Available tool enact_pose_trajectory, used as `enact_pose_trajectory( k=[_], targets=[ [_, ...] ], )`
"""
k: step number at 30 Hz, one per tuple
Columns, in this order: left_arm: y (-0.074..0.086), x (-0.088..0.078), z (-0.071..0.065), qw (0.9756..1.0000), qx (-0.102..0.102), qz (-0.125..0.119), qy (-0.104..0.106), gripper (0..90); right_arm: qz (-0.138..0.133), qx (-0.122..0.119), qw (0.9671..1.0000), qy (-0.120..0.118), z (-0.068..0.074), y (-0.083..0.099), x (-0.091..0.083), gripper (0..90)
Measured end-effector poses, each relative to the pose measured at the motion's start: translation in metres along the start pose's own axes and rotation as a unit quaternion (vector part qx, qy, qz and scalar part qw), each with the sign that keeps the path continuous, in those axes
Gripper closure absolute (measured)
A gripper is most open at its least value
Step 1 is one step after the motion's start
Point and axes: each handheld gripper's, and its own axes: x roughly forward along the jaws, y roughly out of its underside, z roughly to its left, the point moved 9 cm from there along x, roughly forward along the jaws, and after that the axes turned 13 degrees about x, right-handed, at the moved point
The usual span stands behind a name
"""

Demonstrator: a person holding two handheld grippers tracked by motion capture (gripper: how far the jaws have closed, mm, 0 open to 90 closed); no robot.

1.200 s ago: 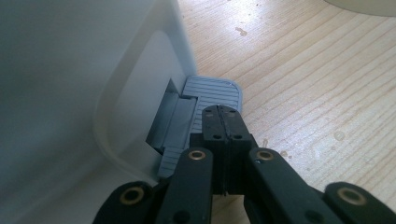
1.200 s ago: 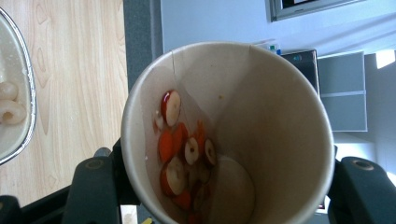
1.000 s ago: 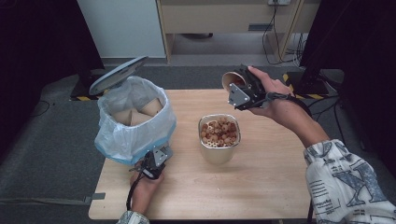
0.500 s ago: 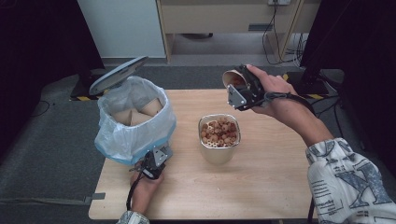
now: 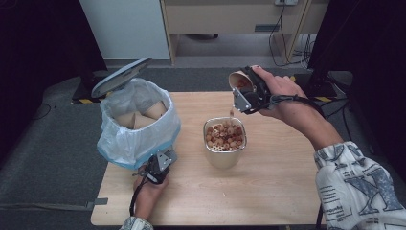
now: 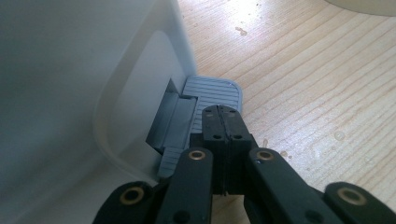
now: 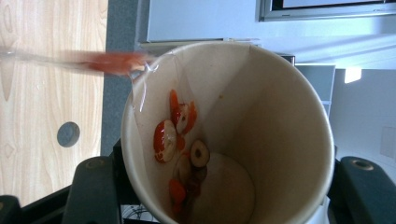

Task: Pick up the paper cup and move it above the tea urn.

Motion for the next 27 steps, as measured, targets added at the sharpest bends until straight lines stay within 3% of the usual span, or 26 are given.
enact_pose_trajectory(
  k=[15,27],
  targets=[
    [0.0,0.0,0.0,1.0,0.0,0.0,0.0,89.1,0.001,-0.006,1.0,0.005,-0.0038,-0.0012,-0.0021,36.1],
    [-0.0001,0.0,0.0,1.0,0.0,0.0,0.0,89.1,0.009,-0.032,0.9993,0.018,-0.0096,-0.0032,-0.0048,36.4]
  ],
)
